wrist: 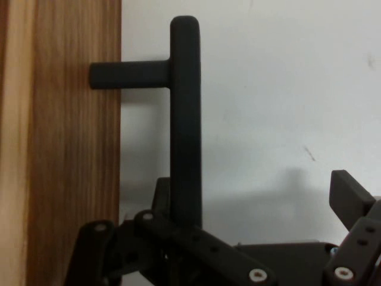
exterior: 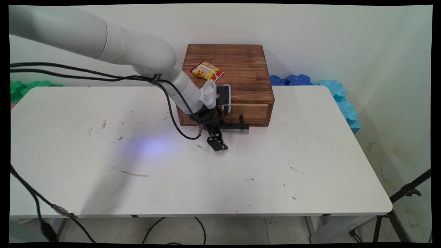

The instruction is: Open the drawer

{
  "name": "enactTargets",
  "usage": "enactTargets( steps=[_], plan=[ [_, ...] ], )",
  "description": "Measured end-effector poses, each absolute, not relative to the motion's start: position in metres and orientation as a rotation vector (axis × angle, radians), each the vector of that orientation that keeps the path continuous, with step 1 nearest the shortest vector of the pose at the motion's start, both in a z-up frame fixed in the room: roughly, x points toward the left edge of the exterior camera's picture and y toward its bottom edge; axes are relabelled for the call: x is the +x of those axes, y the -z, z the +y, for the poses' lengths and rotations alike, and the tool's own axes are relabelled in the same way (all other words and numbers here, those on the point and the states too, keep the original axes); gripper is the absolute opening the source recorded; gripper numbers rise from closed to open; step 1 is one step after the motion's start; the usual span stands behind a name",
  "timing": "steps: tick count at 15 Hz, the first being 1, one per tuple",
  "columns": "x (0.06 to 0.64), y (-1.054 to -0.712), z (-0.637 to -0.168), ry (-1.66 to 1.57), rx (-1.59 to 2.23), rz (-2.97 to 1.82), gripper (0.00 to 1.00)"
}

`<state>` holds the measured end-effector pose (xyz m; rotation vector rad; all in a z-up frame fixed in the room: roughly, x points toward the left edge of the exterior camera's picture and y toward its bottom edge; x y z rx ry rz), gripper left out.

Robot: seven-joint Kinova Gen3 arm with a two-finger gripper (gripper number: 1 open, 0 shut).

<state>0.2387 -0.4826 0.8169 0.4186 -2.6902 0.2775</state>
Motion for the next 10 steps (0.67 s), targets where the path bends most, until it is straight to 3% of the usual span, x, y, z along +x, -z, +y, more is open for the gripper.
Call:
enactTargets(
  steps=[10],
  plan=[
    [0.235,-0.819,-0.459,-0.232,0.407,-2.695,1.00]
  ],
)
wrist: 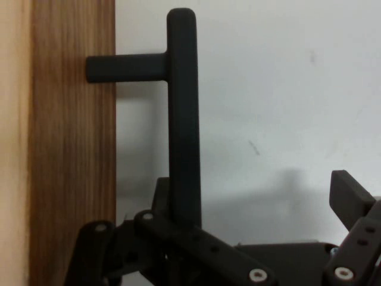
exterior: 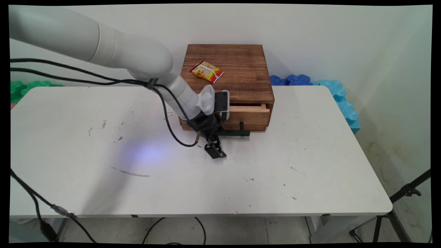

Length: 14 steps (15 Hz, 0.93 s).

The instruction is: Open the drawer

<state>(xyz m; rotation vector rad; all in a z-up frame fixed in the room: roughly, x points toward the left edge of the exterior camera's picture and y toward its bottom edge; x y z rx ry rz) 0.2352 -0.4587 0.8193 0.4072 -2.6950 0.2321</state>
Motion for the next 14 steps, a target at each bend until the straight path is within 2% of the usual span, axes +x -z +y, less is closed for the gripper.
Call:
enactTargets(
  steps=[14],
  plan=[
    [0.228,-0.831,-0.412,-0.155,0.368,-2.692,1.00]
  ],
)
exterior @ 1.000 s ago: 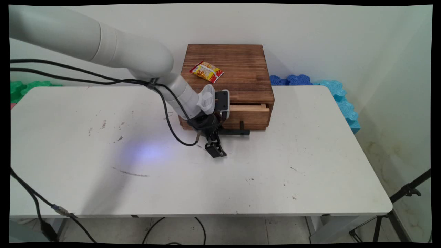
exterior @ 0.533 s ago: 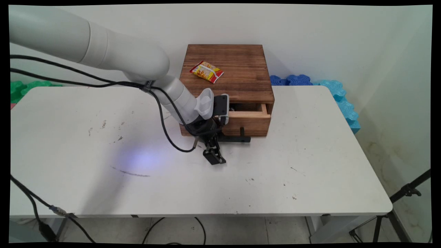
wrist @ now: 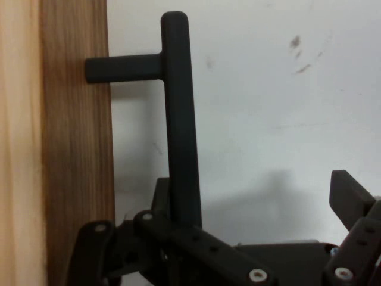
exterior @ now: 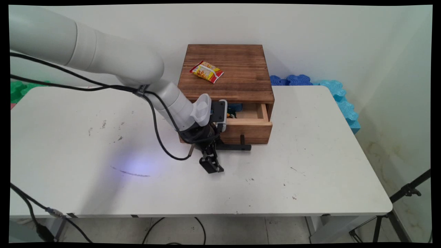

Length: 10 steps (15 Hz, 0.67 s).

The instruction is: Open the drawer

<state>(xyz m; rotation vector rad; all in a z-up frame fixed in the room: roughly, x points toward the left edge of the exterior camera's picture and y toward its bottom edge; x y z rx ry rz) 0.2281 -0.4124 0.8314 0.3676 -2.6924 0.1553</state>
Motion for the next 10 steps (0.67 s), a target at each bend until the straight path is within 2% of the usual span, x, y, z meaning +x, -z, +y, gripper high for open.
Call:
enactTargets(
  steps=[10],
  plan=[
    [0.223,-0.835,-0.376,-0.120,0.322,-2.691,1.00]
  ],
)
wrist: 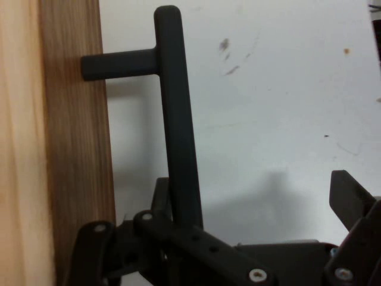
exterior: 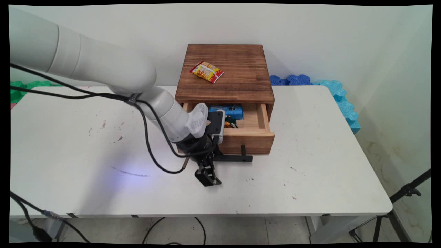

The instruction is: Open the drawer

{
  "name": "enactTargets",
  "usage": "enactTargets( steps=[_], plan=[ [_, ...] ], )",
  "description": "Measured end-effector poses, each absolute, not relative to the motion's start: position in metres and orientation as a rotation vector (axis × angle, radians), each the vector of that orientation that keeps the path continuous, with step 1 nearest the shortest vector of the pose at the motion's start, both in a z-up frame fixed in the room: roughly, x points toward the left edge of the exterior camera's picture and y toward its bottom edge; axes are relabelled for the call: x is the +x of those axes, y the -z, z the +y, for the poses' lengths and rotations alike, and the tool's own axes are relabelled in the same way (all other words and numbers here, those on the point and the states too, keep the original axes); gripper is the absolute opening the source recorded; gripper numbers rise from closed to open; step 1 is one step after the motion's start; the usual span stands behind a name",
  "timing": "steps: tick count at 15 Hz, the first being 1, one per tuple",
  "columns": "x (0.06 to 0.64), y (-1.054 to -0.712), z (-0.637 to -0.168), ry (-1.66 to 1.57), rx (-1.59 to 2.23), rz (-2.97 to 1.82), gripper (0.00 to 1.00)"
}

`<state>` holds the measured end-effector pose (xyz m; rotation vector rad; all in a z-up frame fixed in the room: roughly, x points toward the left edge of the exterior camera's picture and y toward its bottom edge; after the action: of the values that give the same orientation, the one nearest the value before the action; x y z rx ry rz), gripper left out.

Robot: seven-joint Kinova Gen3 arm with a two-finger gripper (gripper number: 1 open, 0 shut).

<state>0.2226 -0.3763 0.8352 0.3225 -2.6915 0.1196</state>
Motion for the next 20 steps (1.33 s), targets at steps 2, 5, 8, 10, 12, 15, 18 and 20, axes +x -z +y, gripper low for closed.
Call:
enactTargets(
  steps=[2,5,8,10,12,15,18,20],
  plan=[
    [0.221,-0.835,-0.370,-0.119,0.309,-2.691,1.00],
    [0.220,-0.834,-0.358,-0.120,0.286,-2.691,1.00],
    [0.217,-0.832,-0.343,-0.122,0.261,-2.690,1.00],
    [0.215,-0.830,-0.333,-0.124,0.245,-2.689,1.00],
    [0.214,-0.828,-0.322,-0.126,0.232,-2.689,1.00],
    [0.211,-0.825,-0.309,-0.129,0.217,-2.689,1.00],
    [0.208,-0.823,-0.297,-0.137,0.209,-2.687,1.00],
    [0.206,-0.822,-0.291,-0.143,0.205,-2.685,1.00]
  ],
)
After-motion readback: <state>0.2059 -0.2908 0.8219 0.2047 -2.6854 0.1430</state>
